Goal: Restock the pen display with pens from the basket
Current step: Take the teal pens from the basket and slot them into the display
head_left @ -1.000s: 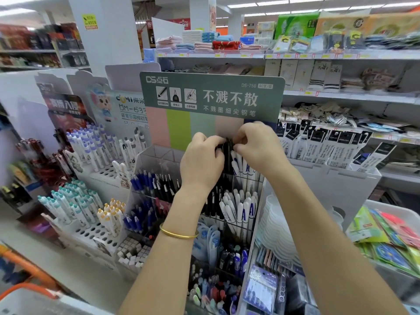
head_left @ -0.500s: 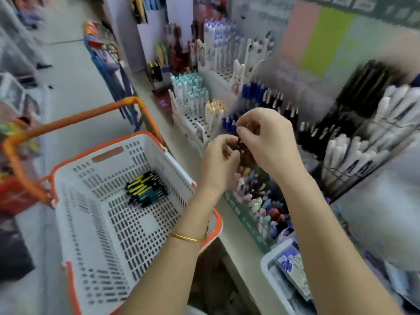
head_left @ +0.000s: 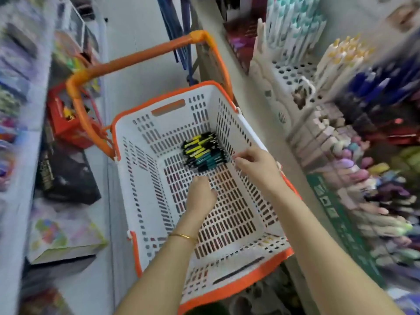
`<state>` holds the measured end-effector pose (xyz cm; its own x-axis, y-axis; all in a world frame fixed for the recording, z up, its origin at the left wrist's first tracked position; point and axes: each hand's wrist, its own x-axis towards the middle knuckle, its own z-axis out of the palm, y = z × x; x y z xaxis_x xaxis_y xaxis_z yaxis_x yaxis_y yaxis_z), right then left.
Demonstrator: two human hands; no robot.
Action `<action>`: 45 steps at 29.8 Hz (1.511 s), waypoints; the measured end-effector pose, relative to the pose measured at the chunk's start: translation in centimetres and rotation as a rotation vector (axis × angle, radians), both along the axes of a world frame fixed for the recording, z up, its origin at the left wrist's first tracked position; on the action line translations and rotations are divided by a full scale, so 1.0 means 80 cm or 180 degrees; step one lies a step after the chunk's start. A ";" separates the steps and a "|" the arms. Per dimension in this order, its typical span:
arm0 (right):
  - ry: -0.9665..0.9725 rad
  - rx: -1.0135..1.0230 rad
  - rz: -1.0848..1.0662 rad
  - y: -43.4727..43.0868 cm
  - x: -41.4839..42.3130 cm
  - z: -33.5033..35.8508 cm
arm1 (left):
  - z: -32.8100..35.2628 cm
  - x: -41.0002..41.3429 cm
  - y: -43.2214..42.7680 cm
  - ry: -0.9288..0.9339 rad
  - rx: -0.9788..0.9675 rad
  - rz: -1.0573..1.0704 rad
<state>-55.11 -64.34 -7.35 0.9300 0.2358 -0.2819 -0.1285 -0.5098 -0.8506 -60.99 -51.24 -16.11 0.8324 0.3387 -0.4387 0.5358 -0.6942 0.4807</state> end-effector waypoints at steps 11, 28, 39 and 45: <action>0.1417 0.0389 -0.0541 0.039 0.063 -0.135 | -0.170 0.130 0.043 0.0080 0.1567 -0.1197; 0.1259 -0.0272 -0.0258 0.038 0.060 -0.154 | -0.204 0.117 0.043 -0.0621 0.1662 -0.0854; 0.1201 -0.0189 -0.0265 0.037 0.064 -0.149 | -0.214 0.125 0.046 -0.0635 0.1837 -0.0907; 0.1226 -0.0126 -0.0286 0.036 0.064 -0.147 | -0.211 0.130 0.047 -0.0673 0.1737 -0.0909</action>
